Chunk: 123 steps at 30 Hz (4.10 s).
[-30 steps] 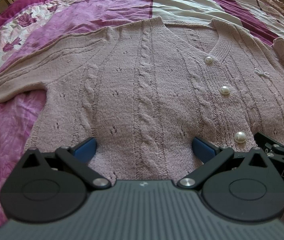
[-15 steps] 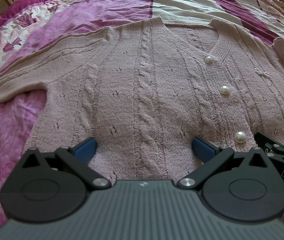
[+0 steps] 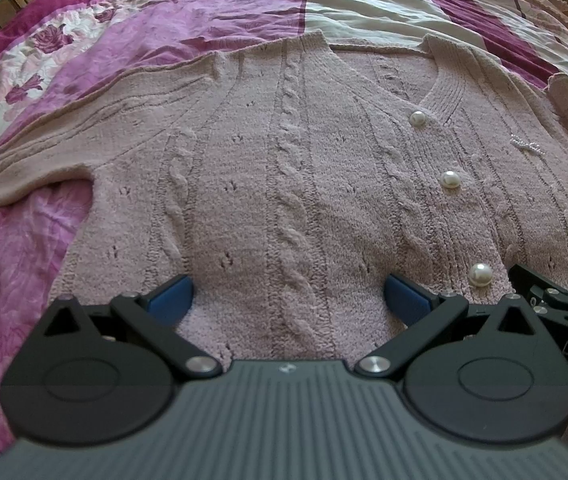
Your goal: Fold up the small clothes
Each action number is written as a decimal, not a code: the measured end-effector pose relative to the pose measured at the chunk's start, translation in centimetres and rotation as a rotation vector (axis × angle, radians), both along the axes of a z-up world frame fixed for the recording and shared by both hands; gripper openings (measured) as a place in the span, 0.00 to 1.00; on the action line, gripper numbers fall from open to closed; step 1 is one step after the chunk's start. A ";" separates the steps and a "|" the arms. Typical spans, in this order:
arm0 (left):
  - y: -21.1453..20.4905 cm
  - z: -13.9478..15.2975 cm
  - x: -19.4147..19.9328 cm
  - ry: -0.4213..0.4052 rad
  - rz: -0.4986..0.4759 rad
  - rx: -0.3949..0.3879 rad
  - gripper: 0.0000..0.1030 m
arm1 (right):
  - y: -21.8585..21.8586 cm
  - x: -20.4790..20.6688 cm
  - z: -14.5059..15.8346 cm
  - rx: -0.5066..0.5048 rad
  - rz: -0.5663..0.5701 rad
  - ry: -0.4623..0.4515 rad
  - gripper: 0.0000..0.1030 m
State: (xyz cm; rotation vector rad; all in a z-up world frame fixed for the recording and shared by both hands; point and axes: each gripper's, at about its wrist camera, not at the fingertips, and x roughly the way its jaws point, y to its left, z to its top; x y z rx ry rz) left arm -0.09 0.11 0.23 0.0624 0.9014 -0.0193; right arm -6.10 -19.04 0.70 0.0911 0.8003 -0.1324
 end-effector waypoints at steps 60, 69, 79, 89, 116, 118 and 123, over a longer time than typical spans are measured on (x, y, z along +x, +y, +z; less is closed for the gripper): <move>1.8 2.3 2.7 0.109 0.040 -0.044 1.00 | -30.9 7.2 3.4 0.403 -0.263 -0.161 1.00; 1.5 1.4 3.0 0.132 0.049 -0.018 1.00 | -37.2 9.4 1.1 0.462 -0.408 -0.186 1.00; 1.2 1.1 3.0 0.133 0.053 -0.004 1.00 | -40.9 12.4 -0.5 0.552 -0.464 -0.245 1.00; 1.1 0.8 3.0 0.126 0.052 0.008 1.00 | -41.8 13.4 -0.3 0.499 -0.525 -0.273 0.51; 1.6 1.1 2.6 0.095 0.019 -0.012 1.00 | -33.7 -0.1 13.3 0.396 -0.441 -0.663 0.06; 1.7 1.3 2.6 0.097 0.016 -0.021 1.00 | -32.6 -0.2 14.4 0.393 -0.421 -0.673 0.06; 2.3 2.1 2.5 0.083 0.015 -0.022 1.00 | -29.1 0.3 16.4 0.373 -0.345 -0.674 0.06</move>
